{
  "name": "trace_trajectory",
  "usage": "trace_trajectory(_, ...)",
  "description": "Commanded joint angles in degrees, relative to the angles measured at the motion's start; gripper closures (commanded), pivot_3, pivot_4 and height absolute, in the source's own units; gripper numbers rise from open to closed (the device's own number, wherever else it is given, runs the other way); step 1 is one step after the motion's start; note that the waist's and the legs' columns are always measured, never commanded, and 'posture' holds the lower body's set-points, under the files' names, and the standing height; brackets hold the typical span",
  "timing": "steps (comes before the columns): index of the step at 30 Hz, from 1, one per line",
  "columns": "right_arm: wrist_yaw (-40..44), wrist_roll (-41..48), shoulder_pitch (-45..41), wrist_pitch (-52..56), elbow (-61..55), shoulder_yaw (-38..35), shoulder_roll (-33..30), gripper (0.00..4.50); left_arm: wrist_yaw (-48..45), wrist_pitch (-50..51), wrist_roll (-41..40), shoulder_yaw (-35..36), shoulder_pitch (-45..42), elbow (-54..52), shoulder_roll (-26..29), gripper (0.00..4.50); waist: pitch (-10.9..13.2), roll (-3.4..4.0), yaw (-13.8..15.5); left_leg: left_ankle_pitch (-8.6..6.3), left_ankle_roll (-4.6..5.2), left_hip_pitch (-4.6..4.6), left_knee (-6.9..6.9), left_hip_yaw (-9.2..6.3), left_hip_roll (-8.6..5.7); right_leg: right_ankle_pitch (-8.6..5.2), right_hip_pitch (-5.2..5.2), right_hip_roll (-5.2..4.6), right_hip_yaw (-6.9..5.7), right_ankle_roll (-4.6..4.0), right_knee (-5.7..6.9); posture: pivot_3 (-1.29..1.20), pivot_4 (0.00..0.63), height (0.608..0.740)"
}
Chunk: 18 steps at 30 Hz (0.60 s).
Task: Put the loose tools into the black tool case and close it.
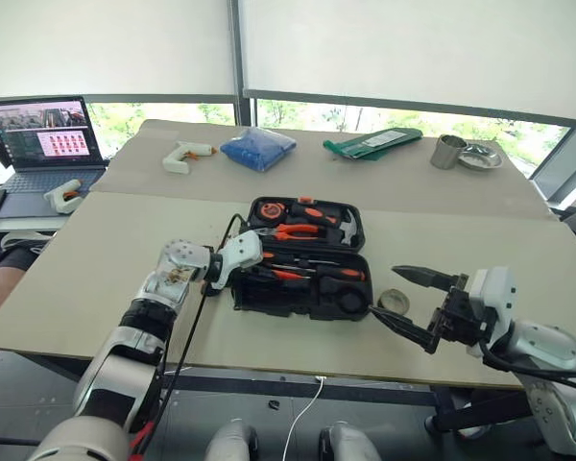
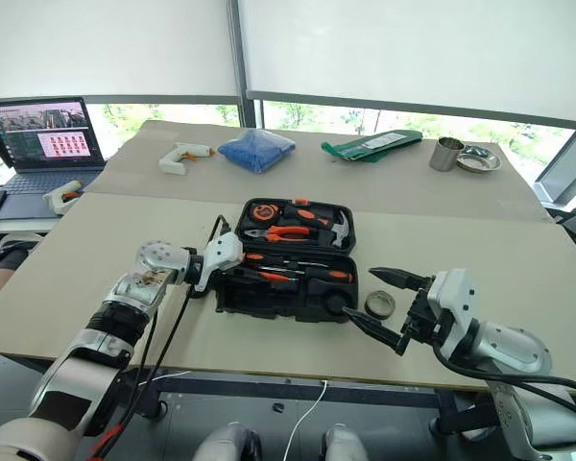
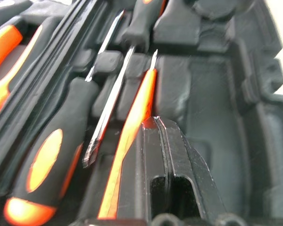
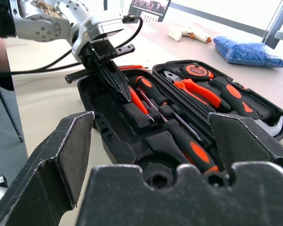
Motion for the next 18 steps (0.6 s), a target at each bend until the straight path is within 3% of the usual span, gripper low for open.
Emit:
trace_trajectory(1,0.0,1.3,-0.4,0.2,-1.5,-1.5,-0.6,0.0,0.1,0.8,-2.5,2.0,-0.6,-2.9,-0.2,4.48,0.0,0.0,0.2,-0.01,0.01,-0.01,-0.01,-0.01,-0.02,0.05,0.0,0.0,0.0,-0.07,0.0,0.0,0.15,0.739)
trace_trajectory(18,0.1,1.9,0.5,1.6,-2.8,-1.4,-0.6,0.0,5.9,-1.4,2.1,0.4,-2.7,5.6,-2.5,4.48,0.0,0.0,0.3,-0.08,0.11,-0.09,-0.01,-0.01,-0.09,0.06,0.02,-0.05,-0.02,-0.06,-0.11,0.0,0.15,0.739)
